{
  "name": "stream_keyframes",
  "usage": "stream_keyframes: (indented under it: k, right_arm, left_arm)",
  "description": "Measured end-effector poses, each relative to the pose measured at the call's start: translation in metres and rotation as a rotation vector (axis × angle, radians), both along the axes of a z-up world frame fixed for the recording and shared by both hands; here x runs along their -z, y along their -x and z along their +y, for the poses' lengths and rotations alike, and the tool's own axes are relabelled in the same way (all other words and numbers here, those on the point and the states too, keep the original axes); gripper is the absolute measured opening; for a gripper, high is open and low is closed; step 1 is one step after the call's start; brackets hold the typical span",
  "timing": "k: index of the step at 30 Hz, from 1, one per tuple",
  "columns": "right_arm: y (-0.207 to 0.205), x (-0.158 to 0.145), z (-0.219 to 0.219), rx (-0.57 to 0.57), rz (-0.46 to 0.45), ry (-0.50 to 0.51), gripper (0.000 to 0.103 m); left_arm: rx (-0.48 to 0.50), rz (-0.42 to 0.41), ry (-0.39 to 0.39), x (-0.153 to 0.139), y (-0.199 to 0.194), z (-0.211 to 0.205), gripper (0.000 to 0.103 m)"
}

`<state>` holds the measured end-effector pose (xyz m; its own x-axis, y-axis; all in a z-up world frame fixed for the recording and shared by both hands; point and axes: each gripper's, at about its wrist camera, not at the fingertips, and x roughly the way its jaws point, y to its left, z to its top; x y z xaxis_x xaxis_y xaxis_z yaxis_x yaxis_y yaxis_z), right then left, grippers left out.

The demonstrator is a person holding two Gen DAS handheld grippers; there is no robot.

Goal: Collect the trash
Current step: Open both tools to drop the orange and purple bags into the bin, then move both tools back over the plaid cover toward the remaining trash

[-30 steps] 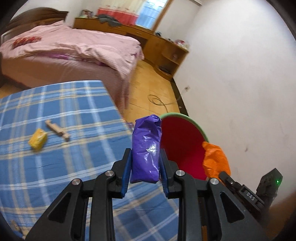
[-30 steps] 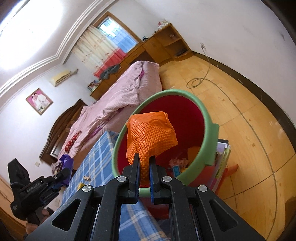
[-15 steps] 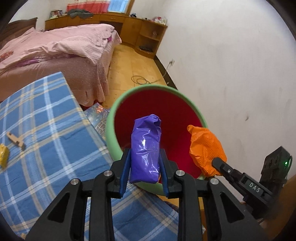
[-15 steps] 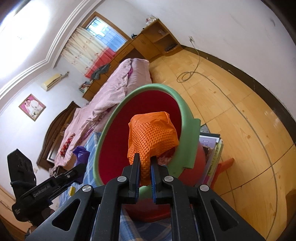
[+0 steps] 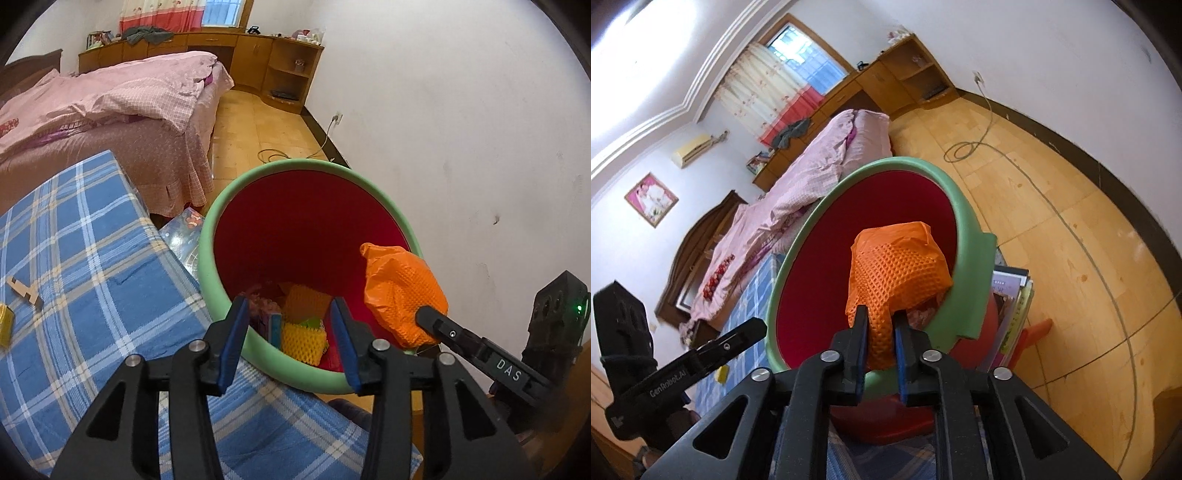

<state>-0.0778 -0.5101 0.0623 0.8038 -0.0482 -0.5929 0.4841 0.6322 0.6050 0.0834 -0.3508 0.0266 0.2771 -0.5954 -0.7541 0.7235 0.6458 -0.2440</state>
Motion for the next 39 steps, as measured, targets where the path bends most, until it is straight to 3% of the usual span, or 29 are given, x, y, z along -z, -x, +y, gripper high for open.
stream_keyframes:
  k: [3, 11, 14, 20, 31, 39]
  right_arm:
    - [-0.001, -0.002, 0.004, -0.013, -0.005, 0.012, 0.032]
    - [0.001, -0.013, 0.013, -0.037, -0.043, 0.03, 0.035]
    - [0.003, -0.017, 0.019, -0.045, -0.053, 0.04, 0.047]
    - [-0.001, -0.022, 0.03, -0.06, -0.044, 0.062, 0.058]
    - [-0.008, -0.023, 0.042, -0.091, -0.013, 0.081, 0.059]
    - [-0.018, -0.025, 0.056, -0.103, 0.015, 0.109, 0.059]
  left_arm:
    - [-0.018, -0.003, 0.003, -0.003, 0.0, 0.006, 0.046]
    - [-0.057, -0.026, 0.012, -0.015, -0.002, 0.027, 0.046]
    - [-0.082, -0.032, 0.006, -0.017, -0.004, 0.038, 0.046]
    - [-0.137, -0.057, -0.003, -0.025, -0.013, 0.065, 0.046]
    - [-0.304, -0.096, -0.053, -0.03, -0.052, 0.133, 0.046]
    - [-0.431, -0.087, -0.136, -0.014, -0.089, 0.175, 0.046]
